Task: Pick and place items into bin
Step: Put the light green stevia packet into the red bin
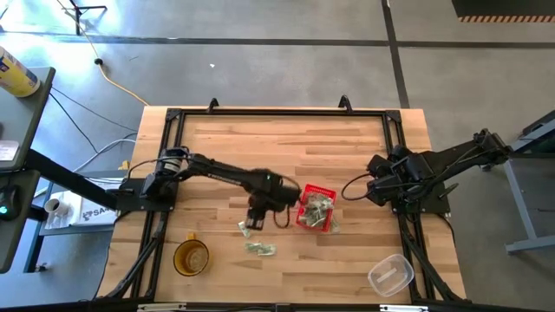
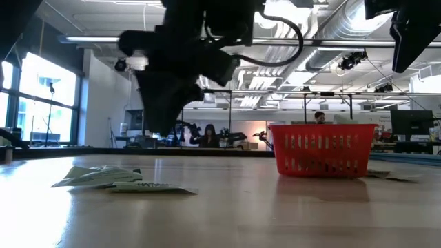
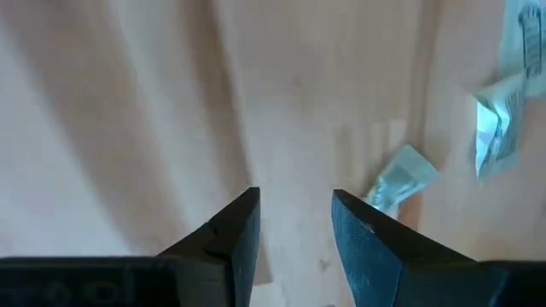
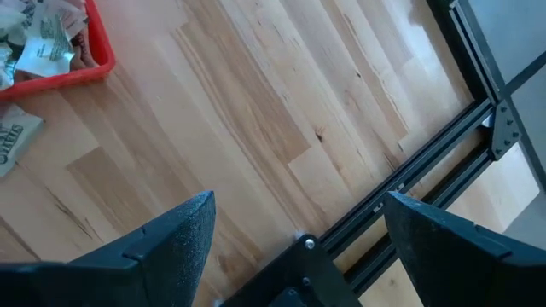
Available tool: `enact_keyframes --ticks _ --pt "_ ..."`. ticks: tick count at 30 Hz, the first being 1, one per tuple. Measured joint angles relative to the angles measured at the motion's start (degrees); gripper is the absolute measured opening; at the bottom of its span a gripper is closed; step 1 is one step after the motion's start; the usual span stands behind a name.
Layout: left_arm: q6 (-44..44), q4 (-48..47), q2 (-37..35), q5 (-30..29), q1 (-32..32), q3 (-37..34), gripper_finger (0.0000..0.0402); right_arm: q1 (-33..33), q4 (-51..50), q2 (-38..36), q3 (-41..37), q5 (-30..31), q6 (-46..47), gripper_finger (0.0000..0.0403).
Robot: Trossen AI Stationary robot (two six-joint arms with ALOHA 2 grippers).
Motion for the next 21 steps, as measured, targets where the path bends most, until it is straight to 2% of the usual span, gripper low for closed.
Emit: enact_keyframes --ticks 4,9,12,14,16,21 --pt "-0.8 7.0 -0.9 -2.6 -3.8 -4.1 0.0181 0.0 0.0 0.0 0.0 -0.4 -1.0 0.0330" --pt "-1.2 15.7 -2.2 -7.0 -4.6 -1.0 0.0181 0.3 0.0 0.0 0.0 -6.6 -2.0 0.0330" --pt "0.4 18.9 -2.2 -7.6 -3.6 0.5 0.0182 2.2 1.4 -0.1 0.0 -7.6 0.1 0.0330" --pt "1.2 20.9 -2.2 -9.3 -2.9 0.8 0.0181 4.4 5.8 -0.1 0.0 -8.7 1.4 0.0330" --pt "0.6 19.0 -2.4 -11.0 -2.2 0.7 0.0178 6.9 13.3 -0.2 -1.7 -10.4 2.8 0.0330" --pt "-2.9 16.7 -6.5 -11.1 0.9 0.6 0.0166 14.1 30.5 0.0 -11.9 -13.5 10.4 0.0330"
